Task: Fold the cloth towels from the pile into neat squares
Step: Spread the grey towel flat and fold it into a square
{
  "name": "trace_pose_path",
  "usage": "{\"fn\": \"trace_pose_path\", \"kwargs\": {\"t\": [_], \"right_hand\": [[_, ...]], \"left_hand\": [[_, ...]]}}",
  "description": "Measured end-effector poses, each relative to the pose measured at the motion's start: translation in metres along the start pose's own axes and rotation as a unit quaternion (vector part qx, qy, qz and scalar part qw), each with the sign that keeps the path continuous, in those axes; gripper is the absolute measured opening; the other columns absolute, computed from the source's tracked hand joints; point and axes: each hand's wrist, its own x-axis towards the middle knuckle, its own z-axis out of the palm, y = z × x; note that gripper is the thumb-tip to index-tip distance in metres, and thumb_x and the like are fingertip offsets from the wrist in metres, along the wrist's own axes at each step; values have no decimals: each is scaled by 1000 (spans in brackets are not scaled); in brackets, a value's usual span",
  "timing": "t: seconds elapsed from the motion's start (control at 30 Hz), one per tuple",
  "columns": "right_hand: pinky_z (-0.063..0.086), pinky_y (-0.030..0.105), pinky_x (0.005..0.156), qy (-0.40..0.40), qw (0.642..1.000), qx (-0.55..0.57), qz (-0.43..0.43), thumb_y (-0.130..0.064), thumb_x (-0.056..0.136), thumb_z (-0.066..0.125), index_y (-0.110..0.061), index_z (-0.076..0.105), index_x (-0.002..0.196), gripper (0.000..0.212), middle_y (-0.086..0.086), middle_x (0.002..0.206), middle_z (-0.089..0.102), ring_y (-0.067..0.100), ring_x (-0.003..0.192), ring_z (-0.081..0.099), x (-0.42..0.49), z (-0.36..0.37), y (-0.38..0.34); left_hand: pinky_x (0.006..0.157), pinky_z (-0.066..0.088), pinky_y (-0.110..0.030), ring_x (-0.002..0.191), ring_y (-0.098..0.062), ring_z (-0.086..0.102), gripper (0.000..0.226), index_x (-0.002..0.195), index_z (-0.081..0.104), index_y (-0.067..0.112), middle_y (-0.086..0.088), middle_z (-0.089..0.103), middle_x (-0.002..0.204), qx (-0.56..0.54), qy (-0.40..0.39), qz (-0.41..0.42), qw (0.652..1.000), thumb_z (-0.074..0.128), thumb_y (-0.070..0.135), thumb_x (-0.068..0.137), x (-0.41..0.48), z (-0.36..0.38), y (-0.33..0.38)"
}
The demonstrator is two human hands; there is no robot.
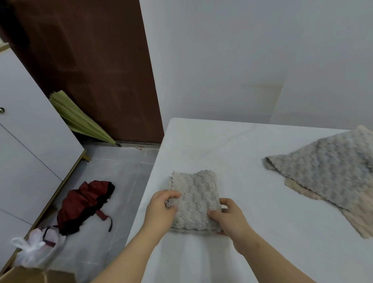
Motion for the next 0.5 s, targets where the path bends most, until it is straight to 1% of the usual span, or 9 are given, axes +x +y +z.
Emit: {"fn": "trace_pose_path", "kwargs": {"t": [0.1,0.2,0.27,0.3,0.33,0.4,0.43,0.47,0.5], "right_hand": [[54,30,72,-2,1000,-6,1,-3,88,56,-13,46,112,27,12,106,60,23,88,62,11,19,-1],[54,30,72,-2,1000,-21,0,-2,88,55,-13,46,111,27,10,104,60,22,87,61,19,32,0],[54,32,74,-1,999,-34,-1,-3,88,55,-14,46,111,27,7,101,60,21,87,61,22,38,1],[54,33,76,2,999,-45,-1,-4,88,56,-15,46,111,27,7,102,60,21,88,61,24,41,1],[54,36,79,9,998,-57,0,-6,87,57,-15,46,110,27,8,104,60,23,91,62,26,43,2],[54,39,84,28,996,-86,1,-8,85,59,-17,46,108,28,9,109,60,25,97,61,29,46,3],[54,39,85,40,994,-101,2,-10,84,60,-18,46,107,27,8,109,59,25,98,61,29,47,4],[53,38,85,51,992,-119,3,-12,84,62,-17,46,106,28,8,108,58,25,98,61,30,48,5],[53,37,84,61,989,-137,2,-15,83,63,-16,46,107,29,7,107,58,24,98,60,29,48,5]], "left_hand": [[91,32,-14,107,-8,44,34,101,61,21,2,46,116,26,17,5,1000,51,-8,87,12,-11,-12],[84,31,-8,109,-10,47,35,110,62,13,1,44,116,50,37,0,998,48,-10,87,19,-18,-22],[74,31,-1,95,-5,49,36,114,60,11,-2,44,121,73,48,5,996,47,-10,88,21,-21,-26],[71,32,-1,87,-1,47,37,116,59,12,-3,43,124,85,49,5,995,47,-9,88,22,-23,-28],[69,32,-2,84,-2,46,37,119,57,12,-3,41,128,102,44,3,994,46,-7,89,22,-24,-30],[69,34,-9,86,-10,47,37,123,54,15,-2,35,134,145,32,-3,989,45,-2,91,22,-25,-32],[72,39,-14,90,-13,49,37,124,52,17,-1,32,137,172,26,-7,985,44,2,92,21,-26,-32],[77,44,-20,98,-16,50,37,126,50,21,2,29,139,202,21,-13,979,44,6,92,20,-27,-32],[85,46,-26,109,-17,47,38,127,49,24,4,27,140,233,19,-18,972,44,9,93,18,-27,-30]]}}
